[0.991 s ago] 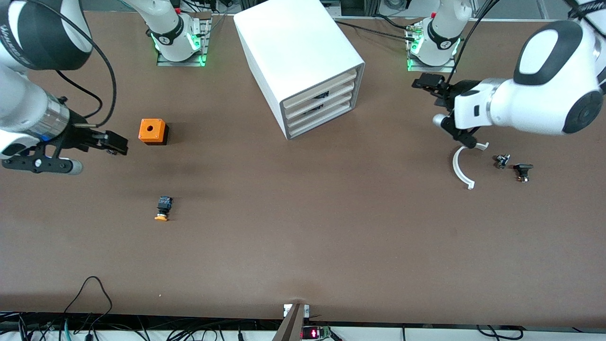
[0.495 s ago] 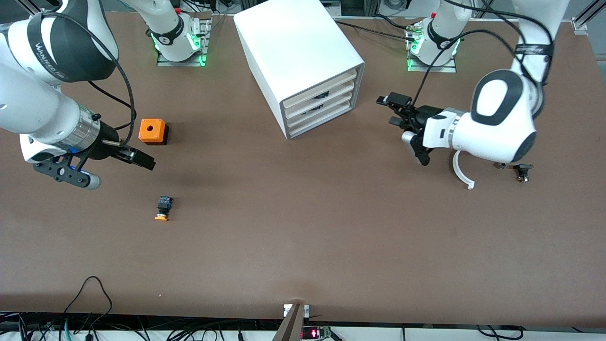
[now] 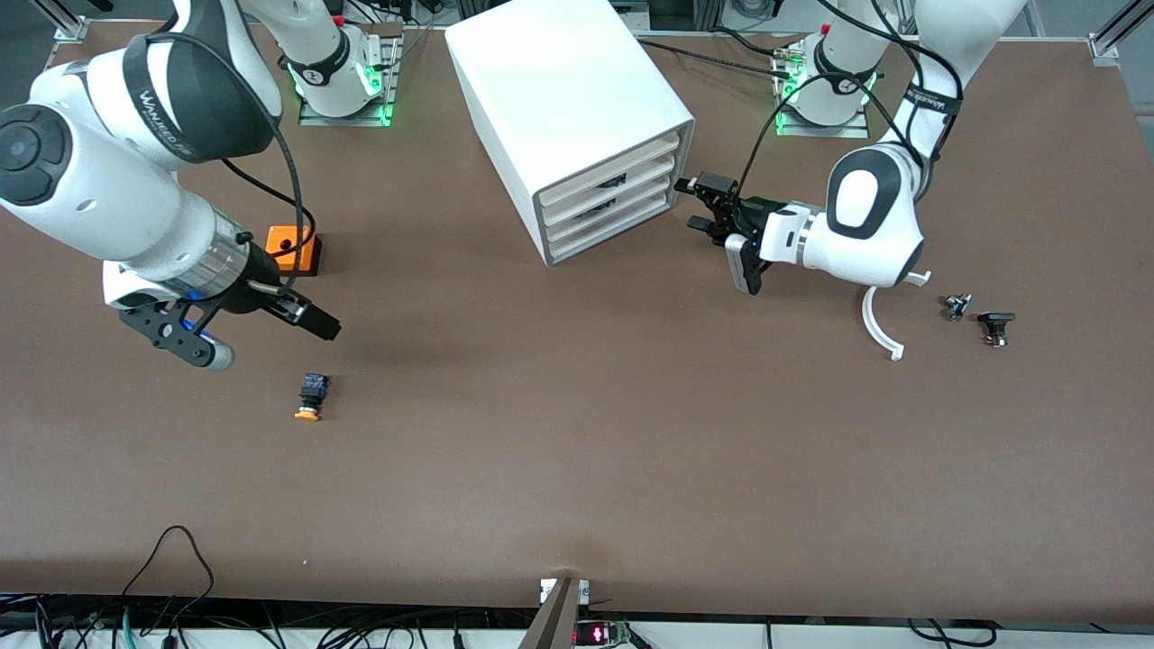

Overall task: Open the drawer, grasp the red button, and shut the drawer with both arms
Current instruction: 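Reach the left gripper to the drawer handle while the right gripper advances, then pull the drawer open with the left gripper while the right gripper approaches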

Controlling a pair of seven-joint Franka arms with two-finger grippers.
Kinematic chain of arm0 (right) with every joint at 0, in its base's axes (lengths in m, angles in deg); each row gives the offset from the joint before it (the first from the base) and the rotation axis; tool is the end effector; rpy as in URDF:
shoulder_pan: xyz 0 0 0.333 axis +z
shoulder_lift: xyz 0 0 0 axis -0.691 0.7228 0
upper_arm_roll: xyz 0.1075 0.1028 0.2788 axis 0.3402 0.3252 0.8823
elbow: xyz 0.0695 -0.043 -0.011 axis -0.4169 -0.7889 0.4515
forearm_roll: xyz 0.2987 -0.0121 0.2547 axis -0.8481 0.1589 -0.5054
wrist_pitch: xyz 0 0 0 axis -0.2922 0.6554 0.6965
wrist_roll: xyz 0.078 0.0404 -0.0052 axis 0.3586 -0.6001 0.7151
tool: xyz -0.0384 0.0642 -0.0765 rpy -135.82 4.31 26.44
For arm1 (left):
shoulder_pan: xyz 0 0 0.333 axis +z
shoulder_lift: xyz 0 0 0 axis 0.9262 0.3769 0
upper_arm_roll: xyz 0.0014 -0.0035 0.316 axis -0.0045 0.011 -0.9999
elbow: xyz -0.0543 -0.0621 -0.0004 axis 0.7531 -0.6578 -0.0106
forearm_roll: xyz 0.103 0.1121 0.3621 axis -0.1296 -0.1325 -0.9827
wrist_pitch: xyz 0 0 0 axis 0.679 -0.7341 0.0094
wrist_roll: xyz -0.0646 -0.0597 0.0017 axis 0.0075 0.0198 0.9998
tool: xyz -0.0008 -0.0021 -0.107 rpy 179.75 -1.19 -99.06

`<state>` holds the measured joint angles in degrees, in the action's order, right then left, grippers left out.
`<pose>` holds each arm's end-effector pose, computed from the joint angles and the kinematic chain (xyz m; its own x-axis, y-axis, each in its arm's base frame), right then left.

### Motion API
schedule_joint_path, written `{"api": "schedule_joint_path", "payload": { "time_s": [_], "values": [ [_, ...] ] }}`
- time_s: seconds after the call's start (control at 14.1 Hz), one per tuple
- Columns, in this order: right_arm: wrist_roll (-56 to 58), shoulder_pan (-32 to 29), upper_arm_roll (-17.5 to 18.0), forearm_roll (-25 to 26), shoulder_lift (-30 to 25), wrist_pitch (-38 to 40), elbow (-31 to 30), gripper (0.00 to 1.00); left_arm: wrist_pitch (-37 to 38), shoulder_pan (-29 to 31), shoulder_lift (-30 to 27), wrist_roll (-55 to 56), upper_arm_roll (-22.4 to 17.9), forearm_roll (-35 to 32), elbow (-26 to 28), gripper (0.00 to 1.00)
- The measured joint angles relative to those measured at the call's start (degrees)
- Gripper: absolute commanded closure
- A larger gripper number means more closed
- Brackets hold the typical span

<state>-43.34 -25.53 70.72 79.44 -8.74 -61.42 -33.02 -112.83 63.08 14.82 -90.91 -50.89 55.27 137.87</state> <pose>0.6400 0.1896 0.5208 0.8643 -0.5022 -0.0281 -0.5025 -0.8597 -0.0921 0.4559 -0.2188 0.2572 0.8511 -0.5246 0.0206 -0.2346 -0.3450 0.9088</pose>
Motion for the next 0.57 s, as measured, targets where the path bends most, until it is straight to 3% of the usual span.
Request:
{"api": "schedule_joint_path", "payload": {
  "time_s": [0.35, 0.5, 0.57],
  "values": [
    [-9.1, 1.3, 0.7, -0.1, 2.5, 0.0, 3.3, 0.01, -2.5, 0.0, 3.4, -11.1, 2.2, 8.2, 5.0, 0.31],
    [-13.1, 1.4, 1.8, -0.2, 3.5, -0.1, 4.9, 0.01, -2.6, 0.0, 4.4, -11.9, 2.9, 9.3, 5.4, 0.51],
    [-15.3, 1.4, 2.4, -0.2, 4.0, -0.1, 5.8, 0.01, -2.6, 0.0, 4.6, -12.2, 3.3, 9.5, 5.4, 0.51]
  ]
}}
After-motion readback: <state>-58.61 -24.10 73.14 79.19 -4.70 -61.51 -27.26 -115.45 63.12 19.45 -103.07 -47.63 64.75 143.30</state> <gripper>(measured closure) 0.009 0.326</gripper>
